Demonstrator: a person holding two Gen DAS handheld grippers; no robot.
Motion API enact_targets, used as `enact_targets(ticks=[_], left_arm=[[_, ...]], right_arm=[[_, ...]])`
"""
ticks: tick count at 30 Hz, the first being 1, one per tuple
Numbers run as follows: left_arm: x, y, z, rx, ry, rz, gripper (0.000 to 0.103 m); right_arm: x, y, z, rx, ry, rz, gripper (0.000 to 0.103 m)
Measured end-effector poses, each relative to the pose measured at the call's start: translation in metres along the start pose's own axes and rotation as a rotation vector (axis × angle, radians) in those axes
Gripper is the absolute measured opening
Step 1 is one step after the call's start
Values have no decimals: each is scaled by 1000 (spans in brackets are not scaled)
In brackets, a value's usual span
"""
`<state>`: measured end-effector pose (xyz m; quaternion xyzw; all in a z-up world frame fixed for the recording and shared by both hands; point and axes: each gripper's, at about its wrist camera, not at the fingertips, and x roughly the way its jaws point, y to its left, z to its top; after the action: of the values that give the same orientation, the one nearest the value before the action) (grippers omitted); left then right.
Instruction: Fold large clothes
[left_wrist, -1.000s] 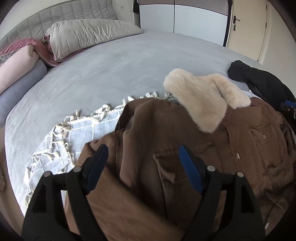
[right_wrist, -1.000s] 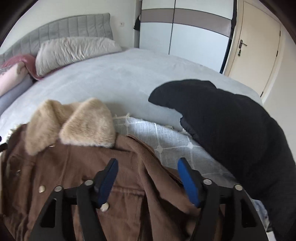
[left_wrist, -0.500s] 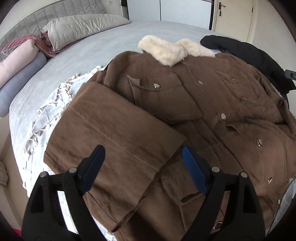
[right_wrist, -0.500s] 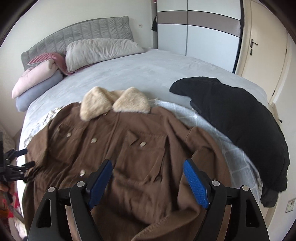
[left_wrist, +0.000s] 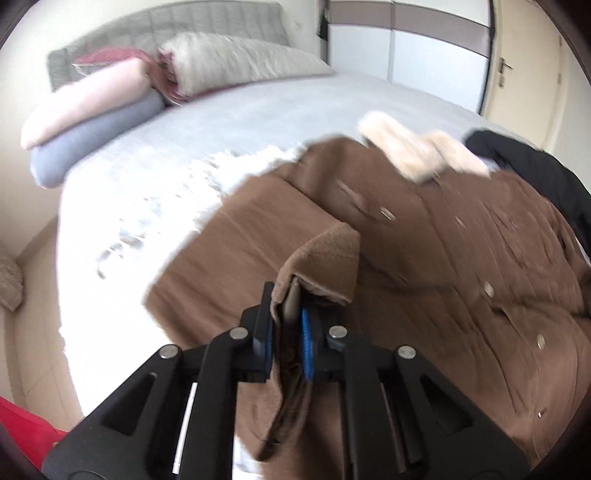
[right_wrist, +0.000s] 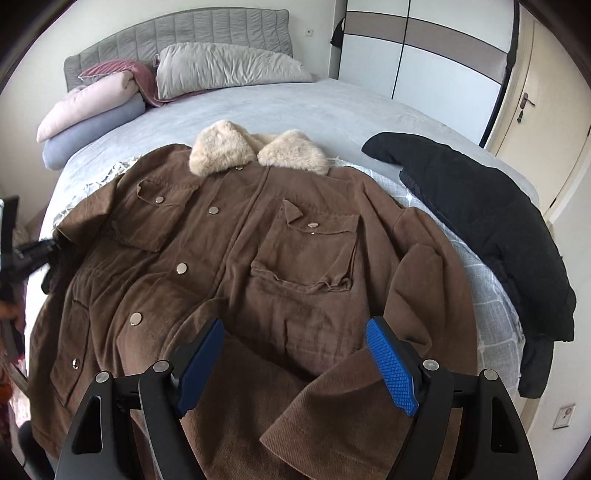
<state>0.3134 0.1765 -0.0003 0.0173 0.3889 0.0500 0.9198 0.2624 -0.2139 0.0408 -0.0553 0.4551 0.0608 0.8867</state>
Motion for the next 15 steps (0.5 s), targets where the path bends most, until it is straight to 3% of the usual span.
enact_targets(ticks=[3, 8, 10, 15], left_arm=[[-5, 47, 35, -41, -45, 113, 12], [-5, 145, 80, -108, -91, 370, 12], [1, 183, 88, -149, -79, 445, 12], [23, 235, 81, -185, -52, 605, 12]], right_arm=[[2, -6, 2, 21, 13, -14, 81], [4, -16, 6, 27, 18, -51, 81], [5, -21, 7, 35, 15, -61, 81], [14, -33, 10, 72, 30, -72, 81]])
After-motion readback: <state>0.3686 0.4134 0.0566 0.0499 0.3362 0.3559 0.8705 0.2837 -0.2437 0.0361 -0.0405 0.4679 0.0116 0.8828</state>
